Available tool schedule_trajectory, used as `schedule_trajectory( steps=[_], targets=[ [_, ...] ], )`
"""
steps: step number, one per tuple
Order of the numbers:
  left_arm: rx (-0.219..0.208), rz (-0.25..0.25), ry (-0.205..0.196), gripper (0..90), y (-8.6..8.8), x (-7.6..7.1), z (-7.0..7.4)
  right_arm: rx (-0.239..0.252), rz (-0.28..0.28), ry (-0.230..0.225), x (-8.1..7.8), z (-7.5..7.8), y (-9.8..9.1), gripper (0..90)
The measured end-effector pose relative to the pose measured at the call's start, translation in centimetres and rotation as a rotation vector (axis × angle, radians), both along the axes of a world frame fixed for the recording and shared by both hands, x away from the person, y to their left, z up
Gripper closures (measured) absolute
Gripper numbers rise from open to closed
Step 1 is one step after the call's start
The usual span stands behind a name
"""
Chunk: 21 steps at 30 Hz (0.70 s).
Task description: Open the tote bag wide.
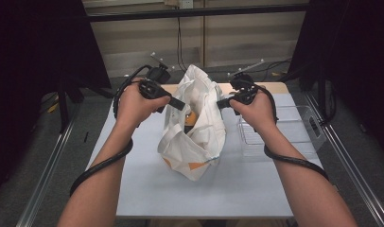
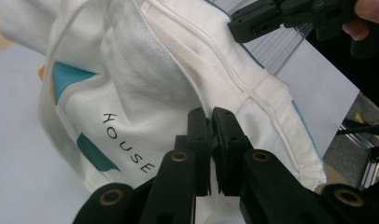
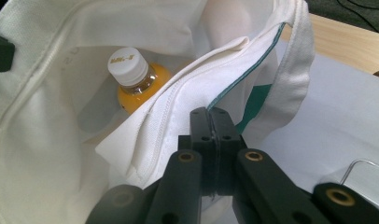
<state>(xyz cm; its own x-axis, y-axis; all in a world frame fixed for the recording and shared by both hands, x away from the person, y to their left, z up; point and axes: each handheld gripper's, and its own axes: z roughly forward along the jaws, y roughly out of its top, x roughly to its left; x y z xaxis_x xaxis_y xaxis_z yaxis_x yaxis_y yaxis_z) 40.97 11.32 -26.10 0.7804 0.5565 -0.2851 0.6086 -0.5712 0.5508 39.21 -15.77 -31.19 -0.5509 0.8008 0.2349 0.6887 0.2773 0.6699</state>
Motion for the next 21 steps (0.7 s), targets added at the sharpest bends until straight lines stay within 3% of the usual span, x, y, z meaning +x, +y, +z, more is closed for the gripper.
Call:
schedule_trajectory(
  steps=[21],
  targets=[
    [0.016, 0.072, 0.019, 86.1, 3.0, 0.3, -1.3, -0.013, -0.003, 0.013, 0.1, -0.6, 0.2, 90.0]
  ],
)
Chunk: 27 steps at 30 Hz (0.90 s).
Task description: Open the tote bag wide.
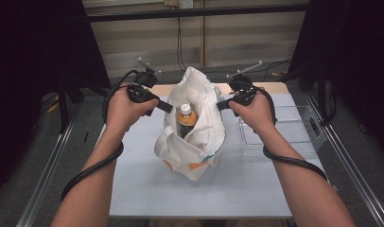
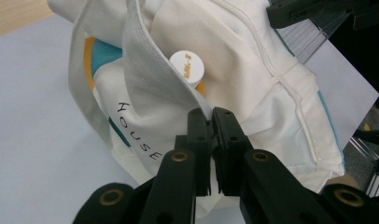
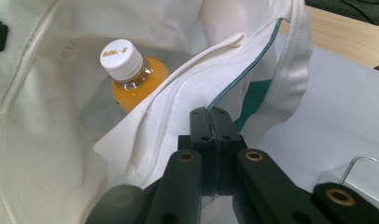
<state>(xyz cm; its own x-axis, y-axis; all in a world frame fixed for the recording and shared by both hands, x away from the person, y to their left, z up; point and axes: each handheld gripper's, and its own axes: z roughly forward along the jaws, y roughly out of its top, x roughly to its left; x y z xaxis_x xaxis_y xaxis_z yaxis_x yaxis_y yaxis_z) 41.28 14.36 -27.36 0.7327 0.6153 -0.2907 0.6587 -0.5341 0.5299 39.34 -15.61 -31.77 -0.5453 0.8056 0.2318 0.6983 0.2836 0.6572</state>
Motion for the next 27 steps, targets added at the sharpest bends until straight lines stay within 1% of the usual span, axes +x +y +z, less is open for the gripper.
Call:
schedule_trajectory(
  steps=[1, 3, 4, 7, 10, 12, 14, 18, 19, 22, 23, 25, 27],
  targets=[
    [-0.003, 0.008, 0.001, 86.1, 0.0, 0.0, -0.1, -0.005, -0.003, 0.002, 0.0, 0.0, 0.0, 90.0],
    [-0.003, 0.002, 0.005, 86.1, 0.3, 0.0, -0.2, -0.003, -0.004, 0.002, 0.0, -0.1, -0.2, 90.0],
    [0.0, 0.011, 0.005, 86.1, 0.3, 0.0, -0.3, -0.003, -0.002, 0.004, 0.0, -0.2, -0.2, 90.0],
    [0.0, 0.01, 0.005, 86.1, 0.6, 0.1, -0.4, -0.005, -0.002, 0.006, 0.0, -0.3, -0.4, 90.0],
    [0.0, 0.029, 0.017, 86.1, 0.9, 0.1, -0.7, -0.006, -0.005, 0.007, 0.0, -0.5, -0.6, 90.0],
    [0.011, 0.021, 0.018, 86.1, 1.0, 0.1, -0.9, -0.01, -0.004, 0.01, 0.0, -0.5, -0.6, 90.0],
    [0.008, 0.026, 0.017, 86.1, 1.1, 0.1, -1.0, -0.004, -0.004, 0.01, 0.0, -0.6, -0.7, 90.0],
    [0.008, 0.035, 0.017, 86.1, 1.2, 0.2, -1.1, -0.013, -0.006, 0.013, -0.1, -0.7, -0.8, 90.0],
    [0.009, 0.042, 0.026, 86.0, 1.2, 0.2, -1.2, -0.01, -0.006, 0.011, -0.1, -0.7, -0.9, 90.0],
    [0.01, 0.045, 0.02, 86.0, 1.4, 0.2, -1.4, -0.009, -0.01, 0.014, -0.2, -0.8, -1.0, 90.0],
    [0.007, 0.054, 0.023, 86.0, 1.4, 0.2, -1.5, -0.011, -0.011, 0.017, -0.2, -0.9, -1.0, 90.0],
    [0.017, 0.047, 0.021, 86.0, 1.5, 0.3, -1.6, -0.011, -0.013, 0.018, -0.2, -1.0, -1.1, 90.0],
    [0.013, 0.055, 0.023, 86.0, 1.6, 0.3, -1.7, -0.01, -0.008, 0.016, -0.2, -1.1, -1.2, 90.0]
  ],
)
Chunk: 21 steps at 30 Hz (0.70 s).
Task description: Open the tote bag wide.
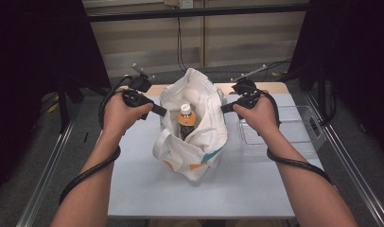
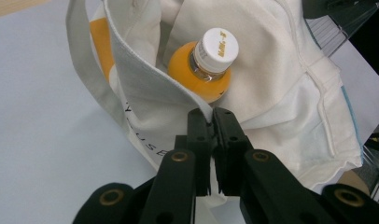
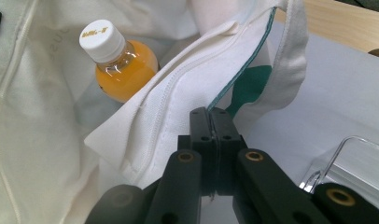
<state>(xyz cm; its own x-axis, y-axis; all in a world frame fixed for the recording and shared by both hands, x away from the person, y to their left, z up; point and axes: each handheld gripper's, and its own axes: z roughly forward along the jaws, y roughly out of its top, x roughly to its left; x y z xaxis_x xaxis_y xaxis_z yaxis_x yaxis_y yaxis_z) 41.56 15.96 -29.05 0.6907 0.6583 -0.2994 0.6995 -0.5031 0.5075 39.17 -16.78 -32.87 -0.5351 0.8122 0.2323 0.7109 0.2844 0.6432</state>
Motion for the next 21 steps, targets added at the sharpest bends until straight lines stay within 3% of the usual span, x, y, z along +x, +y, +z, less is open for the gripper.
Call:
schedule_trajectory(
  steps=[21],
  targets=[
    [0.012, 0.027, 0.017, 86.0, 1.1, 0.2, -1.3, -0.017, -0.006, 0.013, 0.0, -0.8, -0.5, 90.0]
  ],
)
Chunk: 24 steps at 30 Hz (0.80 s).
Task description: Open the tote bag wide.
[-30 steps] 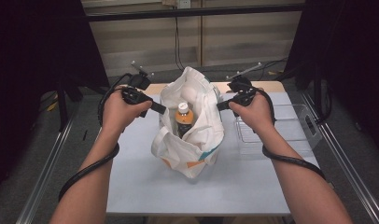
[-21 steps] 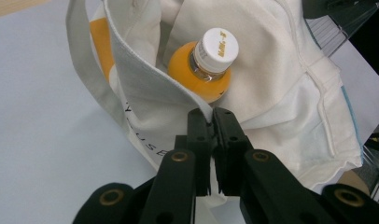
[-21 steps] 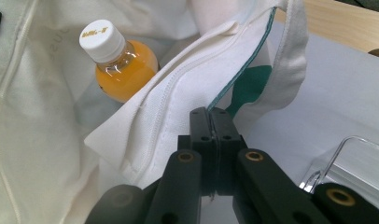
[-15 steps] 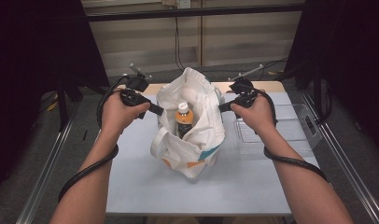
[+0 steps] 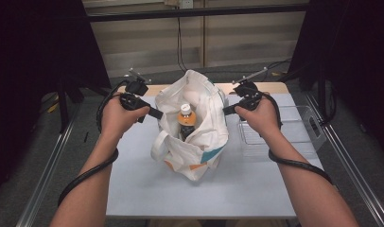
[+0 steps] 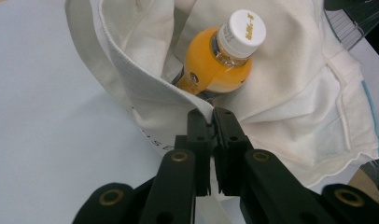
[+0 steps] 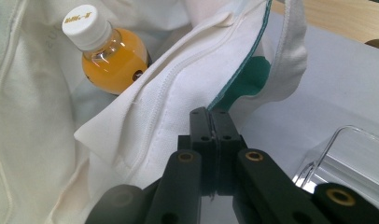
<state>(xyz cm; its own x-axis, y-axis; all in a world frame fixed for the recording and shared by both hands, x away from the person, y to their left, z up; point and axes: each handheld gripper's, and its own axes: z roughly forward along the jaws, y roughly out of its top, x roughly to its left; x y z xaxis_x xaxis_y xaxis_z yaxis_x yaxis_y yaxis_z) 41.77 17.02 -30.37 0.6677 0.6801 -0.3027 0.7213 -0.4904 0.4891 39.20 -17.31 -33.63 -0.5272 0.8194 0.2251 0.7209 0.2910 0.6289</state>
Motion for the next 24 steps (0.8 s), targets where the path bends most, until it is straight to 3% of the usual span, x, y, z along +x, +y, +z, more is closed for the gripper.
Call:
schedule_trajectory(
  steps=[24],
  targets=[
    [0.001, 0.014, 0.013, 86.0, 1.3, 0.0, -1.7, 0.002, -0.015, 0.016, 0.0, -0.9, -0.8, 90.0]
  ],
)
